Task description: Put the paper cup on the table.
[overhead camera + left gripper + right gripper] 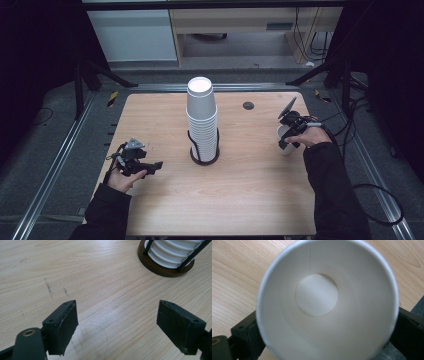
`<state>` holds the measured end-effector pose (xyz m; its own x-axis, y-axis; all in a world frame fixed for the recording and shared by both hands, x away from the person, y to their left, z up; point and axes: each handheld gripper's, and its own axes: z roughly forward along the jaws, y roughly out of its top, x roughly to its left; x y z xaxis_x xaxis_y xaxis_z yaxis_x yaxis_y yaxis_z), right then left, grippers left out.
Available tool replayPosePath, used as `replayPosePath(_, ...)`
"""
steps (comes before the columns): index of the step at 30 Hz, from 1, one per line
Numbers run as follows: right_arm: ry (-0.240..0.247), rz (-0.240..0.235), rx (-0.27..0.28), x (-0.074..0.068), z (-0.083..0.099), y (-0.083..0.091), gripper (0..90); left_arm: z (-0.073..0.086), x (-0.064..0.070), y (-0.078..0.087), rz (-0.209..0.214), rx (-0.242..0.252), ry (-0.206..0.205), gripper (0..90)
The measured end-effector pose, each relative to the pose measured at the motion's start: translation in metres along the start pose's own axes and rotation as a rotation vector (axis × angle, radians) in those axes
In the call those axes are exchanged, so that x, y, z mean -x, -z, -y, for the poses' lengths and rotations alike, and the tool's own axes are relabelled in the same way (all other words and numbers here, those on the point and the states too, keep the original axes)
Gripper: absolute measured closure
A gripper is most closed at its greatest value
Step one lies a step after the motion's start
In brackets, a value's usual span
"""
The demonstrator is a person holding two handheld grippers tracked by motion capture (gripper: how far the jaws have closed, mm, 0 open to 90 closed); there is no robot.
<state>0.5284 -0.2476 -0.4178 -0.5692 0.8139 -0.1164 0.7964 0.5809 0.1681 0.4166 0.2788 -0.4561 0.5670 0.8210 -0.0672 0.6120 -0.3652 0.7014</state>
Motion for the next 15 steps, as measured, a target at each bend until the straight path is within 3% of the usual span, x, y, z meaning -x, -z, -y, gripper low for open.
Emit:
replayPosePath(7,-0.027,0.01,0.069,0.002,0.002,0.016,0.9,0.0,0.0,0.0,0.0,0.001,-0.002,16.3)
replayPosePath(15,-0.063,0.029,0.221,0.001,0.014,0.042,1.0,0.0,0.0,0.001,-0.002,0.009,0.003,16.3)
